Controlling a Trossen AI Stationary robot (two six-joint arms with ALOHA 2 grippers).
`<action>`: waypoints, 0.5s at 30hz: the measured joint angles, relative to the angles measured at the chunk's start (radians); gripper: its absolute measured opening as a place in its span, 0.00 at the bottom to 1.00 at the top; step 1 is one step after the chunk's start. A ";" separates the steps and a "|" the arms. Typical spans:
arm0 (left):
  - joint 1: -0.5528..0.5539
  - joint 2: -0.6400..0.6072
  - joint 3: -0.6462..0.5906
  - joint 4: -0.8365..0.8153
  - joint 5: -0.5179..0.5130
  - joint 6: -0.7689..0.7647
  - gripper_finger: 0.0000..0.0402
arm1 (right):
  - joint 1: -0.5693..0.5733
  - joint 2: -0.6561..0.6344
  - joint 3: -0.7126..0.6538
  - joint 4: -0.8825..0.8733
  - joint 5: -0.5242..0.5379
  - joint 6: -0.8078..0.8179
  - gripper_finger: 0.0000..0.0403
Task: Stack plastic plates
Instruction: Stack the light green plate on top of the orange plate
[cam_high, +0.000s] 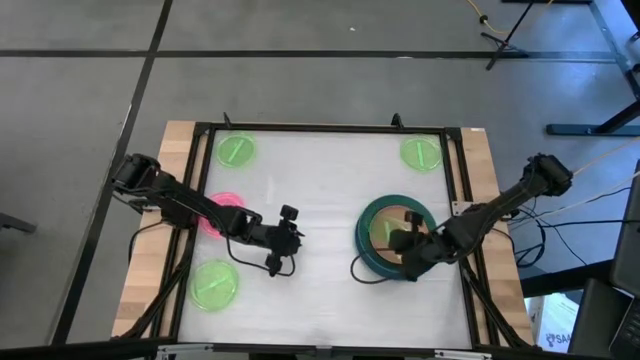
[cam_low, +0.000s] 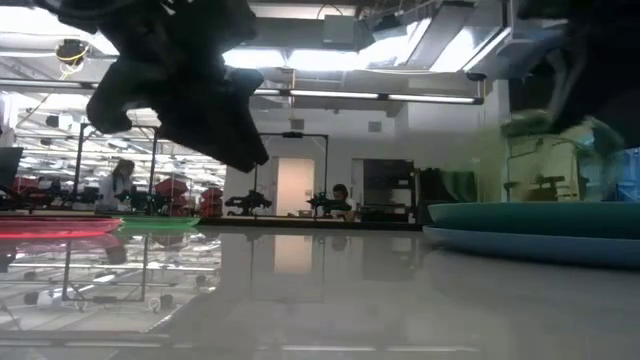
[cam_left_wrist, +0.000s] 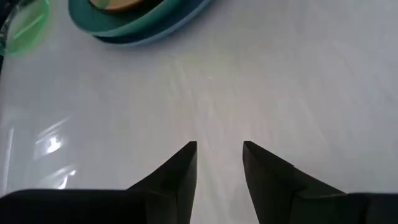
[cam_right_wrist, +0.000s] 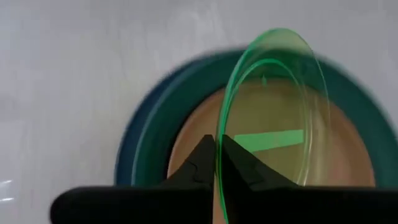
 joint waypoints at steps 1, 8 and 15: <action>0.000 0.000 -0.001 0.015 0.000 0.014 0.31 | 0.007 0.001 0.000 -0.021 -0.010 0.039 0.02; 0.000 0.000 0.004 0.043 0.000 0.024 0.31 | 0.009 0.007 -0.004 -0.092 -0.064 0.202 0.02; 0.000 0.000 0.004 0.052 -0.004 0.023 0.31 | 0.009 0.013 -0.048 -0.042 -0.058 0.196 0.09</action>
